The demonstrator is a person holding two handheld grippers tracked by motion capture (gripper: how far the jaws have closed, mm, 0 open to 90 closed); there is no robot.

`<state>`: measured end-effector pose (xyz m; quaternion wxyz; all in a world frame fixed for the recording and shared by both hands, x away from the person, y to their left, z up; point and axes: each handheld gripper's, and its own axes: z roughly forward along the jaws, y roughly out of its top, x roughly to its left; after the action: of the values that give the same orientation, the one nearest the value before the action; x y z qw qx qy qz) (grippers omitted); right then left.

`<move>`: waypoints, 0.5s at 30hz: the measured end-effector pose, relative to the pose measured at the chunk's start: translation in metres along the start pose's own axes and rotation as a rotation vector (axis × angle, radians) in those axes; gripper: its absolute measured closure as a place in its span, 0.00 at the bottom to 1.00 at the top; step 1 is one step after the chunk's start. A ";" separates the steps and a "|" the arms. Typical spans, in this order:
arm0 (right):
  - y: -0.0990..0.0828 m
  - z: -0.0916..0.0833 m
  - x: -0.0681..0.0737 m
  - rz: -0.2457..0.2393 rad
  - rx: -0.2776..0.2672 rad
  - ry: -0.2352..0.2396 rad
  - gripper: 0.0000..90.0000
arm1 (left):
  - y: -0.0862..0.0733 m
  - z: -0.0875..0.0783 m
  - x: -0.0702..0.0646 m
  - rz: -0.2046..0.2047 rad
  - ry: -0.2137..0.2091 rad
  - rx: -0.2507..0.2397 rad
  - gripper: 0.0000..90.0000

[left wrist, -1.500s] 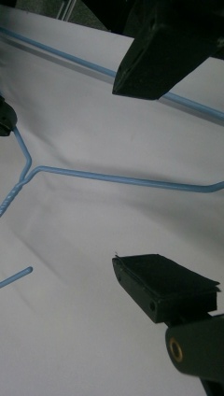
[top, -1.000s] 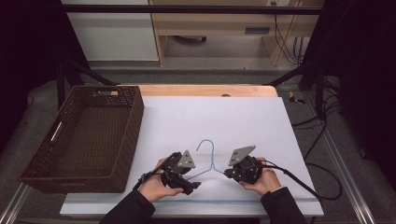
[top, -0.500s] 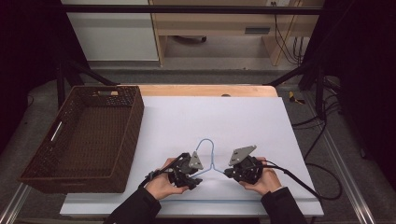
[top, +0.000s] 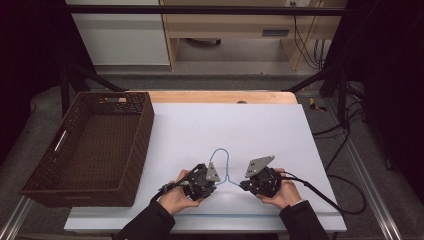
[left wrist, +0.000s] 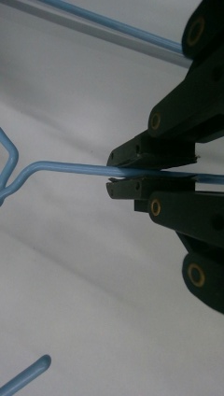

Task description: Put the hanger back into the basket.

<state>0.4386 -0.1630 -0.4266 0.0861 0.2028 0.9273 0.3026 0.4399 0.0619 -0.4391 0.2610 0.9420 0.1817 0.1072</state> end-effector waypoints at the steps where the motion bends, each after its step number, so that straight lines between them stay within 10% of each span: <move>1: 0.000 0.000 0.000 0.003 -0.001 0.000 0.97 | 0.000 0.000 0.000 0.000 0.001 0.000 0.94; 15: 0.001 -0.010 -0.001 0.017 -0.040 0.010 0.97 | 0.003 -0.014 -0.006 0.027 -0.014 -0.020 0.96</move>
<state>0.4365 -0.1683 -0.4179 0.0829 0.2072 0.9198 0.3228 0.4316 0.0636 -0.4259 0.2700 0.9425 0.1663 0.1058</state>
